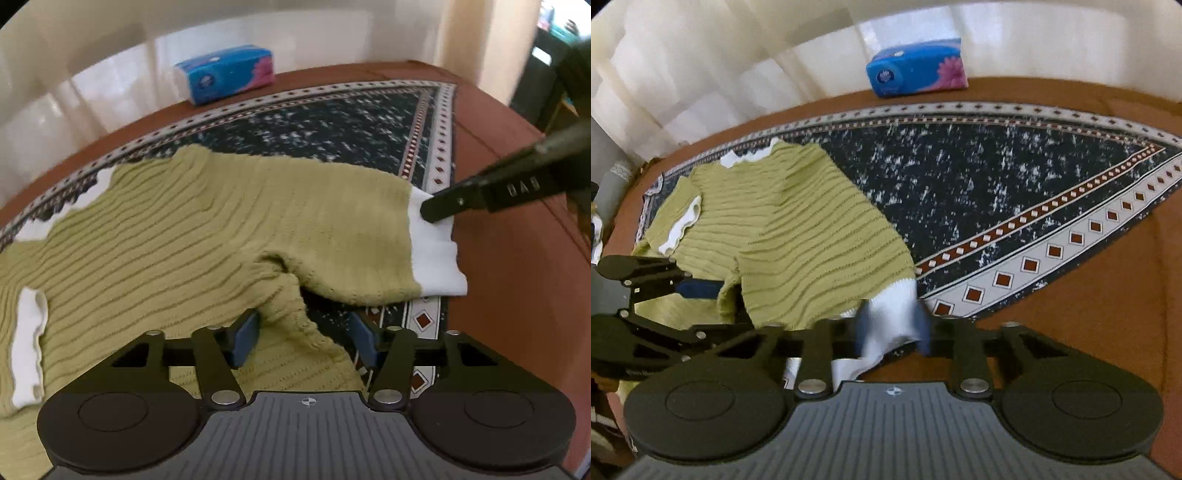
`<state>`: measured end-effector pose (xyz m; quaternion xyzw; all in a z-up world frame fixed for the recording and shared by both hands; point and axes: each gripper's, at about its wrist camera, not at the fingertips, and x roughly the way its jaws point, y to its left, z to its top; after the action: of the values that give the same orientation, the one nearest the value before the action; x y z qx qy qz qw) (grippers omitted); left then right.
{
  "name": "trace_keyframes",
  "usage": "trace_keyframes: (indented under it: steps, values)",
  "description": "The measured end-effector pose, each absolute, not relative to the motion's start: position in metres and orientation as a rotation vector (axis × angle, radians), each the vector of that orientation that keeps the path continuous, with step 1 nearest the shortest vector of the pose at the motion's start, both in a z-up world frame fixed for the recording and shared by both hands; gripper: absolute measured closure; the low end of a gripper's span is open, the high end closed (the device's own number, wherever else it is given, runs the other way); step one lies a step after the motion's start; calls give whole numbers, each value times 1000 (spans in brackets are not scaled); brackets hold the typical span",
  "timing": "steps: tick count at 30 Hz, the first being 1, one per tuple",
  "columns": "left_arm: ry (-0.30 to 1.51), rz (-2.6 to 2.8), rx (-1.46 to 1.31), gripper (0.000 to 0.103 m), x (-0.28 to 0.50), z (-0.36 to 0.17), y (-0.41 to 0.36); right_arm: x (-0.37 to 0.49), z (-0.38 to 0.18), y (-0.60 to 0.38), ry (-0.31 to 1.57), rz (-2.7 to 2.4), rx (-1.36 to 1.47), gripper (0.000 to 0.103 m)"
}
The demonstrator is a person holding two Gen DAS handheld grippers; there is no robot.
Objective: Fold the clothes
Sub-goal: 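Grasp the white cuff with the right tool and lift it, then lay the cuff beside the other cuff on the body and open the right tool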
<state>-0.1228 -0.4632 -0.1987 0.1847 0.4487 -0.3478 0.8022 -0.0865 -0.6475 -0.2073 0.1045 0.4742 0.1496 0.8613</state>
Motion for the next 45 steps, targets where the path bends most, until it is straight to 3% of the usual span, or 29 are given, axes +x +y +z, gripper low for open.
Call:
trace_keyframes:
  steps: [9, 17, 25, 30, 34, 45]
  values:
    - [968, -777, 193, 34, -103, -174, -426, -96, -143, -612, 943, 366, 194, 94]
    - [884, -762, -6, 31, -78, -139, -342, -58, -95, -577, 895, 419, 415, 94]
    - [919, -541, -97, 30, -50, -151, -238, 8, -129, -466, 979, 544, 376, 94]
    - [957, -555, -134, 30, -32, -162, -225, 20, -152, -430, 993, 502, 344, 84]
    - [952, -610, -116, 30, -19, -164, -239, 6, -135, -455, 931, 432, 352, 66]
    - [954, -596, -5, 30, 21, -184, -284, -57, -178, -500, 1013, 222, 179, 58]
